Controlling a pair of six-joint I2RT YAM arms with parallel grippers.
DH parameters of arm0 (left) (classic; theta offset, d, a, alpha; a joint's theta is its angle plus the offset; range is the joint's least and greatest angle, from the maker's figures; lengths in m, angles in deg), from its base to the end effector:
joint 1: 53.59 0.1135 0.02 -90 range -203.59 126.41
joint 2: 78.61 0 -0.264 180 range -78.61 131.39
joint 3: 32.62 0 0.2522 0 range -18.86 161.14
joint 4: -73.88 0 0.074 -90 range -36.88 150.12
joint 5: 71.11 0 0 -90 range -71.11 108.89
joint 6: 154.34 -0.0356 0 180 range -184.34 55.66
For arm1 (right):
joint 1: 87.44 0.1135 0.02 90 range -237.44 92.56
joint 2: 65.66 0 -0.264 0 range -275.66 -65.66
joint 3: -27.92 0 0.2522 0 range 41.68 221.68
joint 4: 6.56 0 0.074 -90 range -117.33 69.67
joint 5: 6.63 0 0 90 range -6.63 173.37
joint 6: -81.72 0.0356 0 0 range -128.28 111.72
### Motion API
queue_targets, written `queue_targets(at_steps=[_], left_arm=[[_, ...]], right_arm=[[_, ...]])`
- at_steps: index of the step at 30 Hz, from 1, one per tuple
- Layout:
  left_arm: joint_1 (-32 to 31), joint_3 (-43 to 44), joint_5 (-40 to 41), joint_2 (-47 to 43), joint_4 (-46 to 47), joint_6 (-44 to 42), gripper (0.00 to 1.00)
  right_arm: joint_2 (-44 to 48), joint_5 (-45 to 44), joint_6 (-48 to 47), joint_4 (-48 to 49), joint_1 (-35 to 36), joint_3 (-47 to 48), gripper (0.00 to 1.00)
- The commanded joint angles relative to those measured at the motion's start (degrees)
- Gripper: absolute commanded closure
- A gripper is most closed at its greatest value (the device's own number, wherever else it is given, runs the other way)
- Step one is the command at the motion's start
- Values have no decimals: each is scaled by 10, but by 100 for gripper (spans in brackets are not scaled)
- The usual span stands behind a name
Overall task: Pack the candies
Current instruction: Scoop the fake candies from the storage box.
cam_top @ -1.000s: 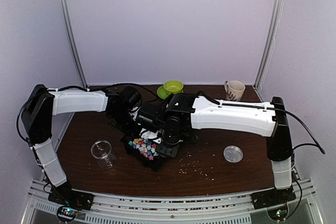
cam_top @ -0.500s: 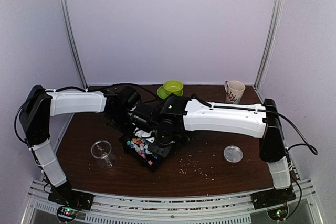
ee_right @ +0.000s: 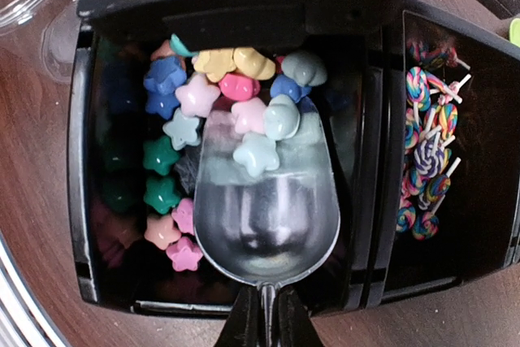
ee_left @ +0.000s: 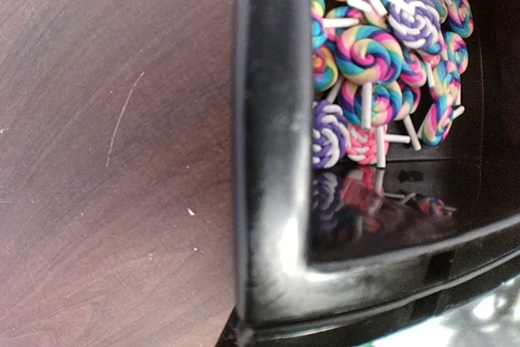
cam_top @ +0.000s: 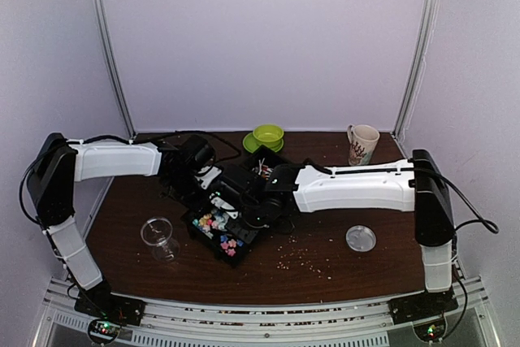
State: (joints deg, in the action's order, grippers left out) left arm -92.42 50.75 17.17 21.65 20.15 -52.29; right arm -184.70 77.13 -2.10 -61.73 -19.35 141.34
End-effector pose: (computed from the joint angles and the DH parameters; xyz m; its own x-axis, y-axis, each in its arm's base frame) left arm 0.2679 -0.2170 0.1966 -0.8511 0.4172 -0.3186 0.4671 0.8789 -0.0970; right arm 0.1724 0.4184 0.2241 -0.4210 -0.7599 -0.4954 -0.8622 0.5049 -0.0418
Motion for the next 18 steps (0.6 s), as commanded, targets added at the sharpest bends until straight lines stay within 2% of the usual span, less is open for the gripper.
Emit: queue_targets(at_steps=[1,14,18], left_arm=[[-8,26,-88,-80,131,0,100],[-4,18,-59,-93,136,-1,100],[3,17,-74,-90,140,6,100]], right_arm=[[-20,25,-18,67,-10,-64,100],[34,35,-74,328,-10,-248,100],[43,21,-78,394,-10,-283,100]])
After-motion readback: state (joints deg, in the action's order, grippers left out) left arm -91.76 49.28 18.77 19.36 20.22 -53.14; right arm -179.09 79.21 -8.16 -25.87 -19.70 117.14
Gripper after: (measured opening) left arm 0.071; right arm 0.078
